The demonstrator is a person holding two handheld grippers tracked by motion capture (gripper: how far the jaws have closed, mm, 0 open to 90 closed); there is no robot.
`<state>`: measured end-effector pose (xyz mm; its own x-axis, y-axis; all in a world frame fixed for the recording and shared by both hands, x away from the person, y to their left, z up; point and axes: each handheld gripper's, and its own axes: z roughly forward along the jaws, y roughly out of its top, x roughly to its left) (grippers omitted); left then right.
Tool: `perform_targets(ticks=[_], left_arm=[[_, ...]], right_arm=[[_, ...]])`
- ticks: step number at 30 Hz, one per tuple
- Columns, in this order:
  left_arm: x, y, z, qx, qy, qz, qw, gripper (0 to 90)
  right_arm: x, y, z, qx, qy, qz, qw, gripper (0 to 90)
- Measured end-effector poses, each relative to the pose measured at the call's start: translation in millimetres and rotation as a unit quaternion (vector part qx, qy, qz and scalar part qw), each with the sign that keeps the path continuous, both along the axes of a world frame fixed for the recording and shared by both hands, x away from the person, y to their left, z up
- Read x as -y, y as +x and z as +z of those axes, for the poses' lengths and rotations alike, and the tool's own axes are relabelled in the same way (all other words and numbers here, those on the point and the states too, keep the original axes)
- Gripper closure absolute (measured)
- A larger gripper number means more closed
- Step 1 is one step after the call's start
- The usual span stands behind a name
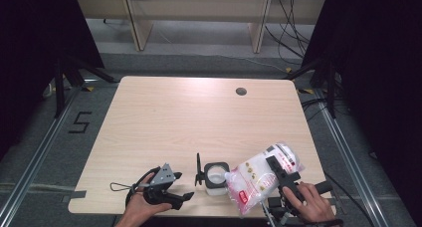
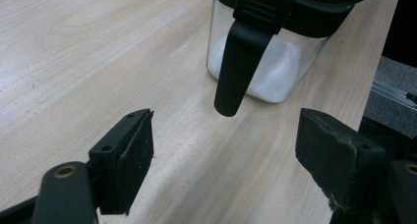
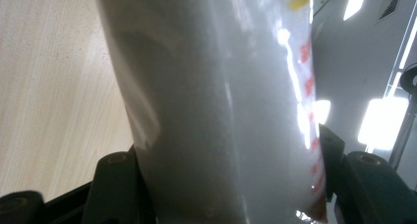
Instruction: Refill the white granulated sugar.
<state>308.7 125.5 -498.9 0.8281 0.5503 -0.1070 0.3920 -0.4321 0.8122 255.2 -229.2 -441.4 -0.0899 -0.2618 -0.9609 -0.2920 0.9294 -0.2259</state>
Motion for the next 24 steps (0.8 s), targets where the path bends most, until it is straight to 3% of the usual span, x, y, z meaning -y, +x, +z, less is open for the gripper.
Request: perform_targets(ticks=[4,5,13,17,20,24], left_arm=[[0.2,-0.4,0.0,-0.002,-0.001,0.002,1.0000,21.9],[0.1,-0.2,0.0,-0.001,0.000,0.001,1.0000,21.9],[-0.1,0.0,0.1,0.000,0.000,0.000,1.0000,21.9],[-0.2,0.0,0.2,0.001,-0.001,0.001,1.0000,21.9],[-0.2,0.0,0.2,0.001,0.000,0.001,1.0000,21.9],[-0.5,0.1,0.4,0.002,0.002,-0.001,1.0000,21.9]], right_arm=[[-0.6,1.0,2.1,0.006,-0.005,0.010,0.9999,42.8],[0.3,0.9,0.3,0.000,0.004,0.004,1.0000,42.8],[-0.2,-0.1,4.0,-0.008,-0.006,-0.004,0.9999,42.8],[0.9,1.1,3.3,0.000,-0.005,0.005,1.0000,42.8],[2.3,0.7,1.2,-0.004,0.011,0.000,0.9999,42.9],[2.0,0.9,1.9,-0.002,0.005,0.002,1.0000,42.9]])
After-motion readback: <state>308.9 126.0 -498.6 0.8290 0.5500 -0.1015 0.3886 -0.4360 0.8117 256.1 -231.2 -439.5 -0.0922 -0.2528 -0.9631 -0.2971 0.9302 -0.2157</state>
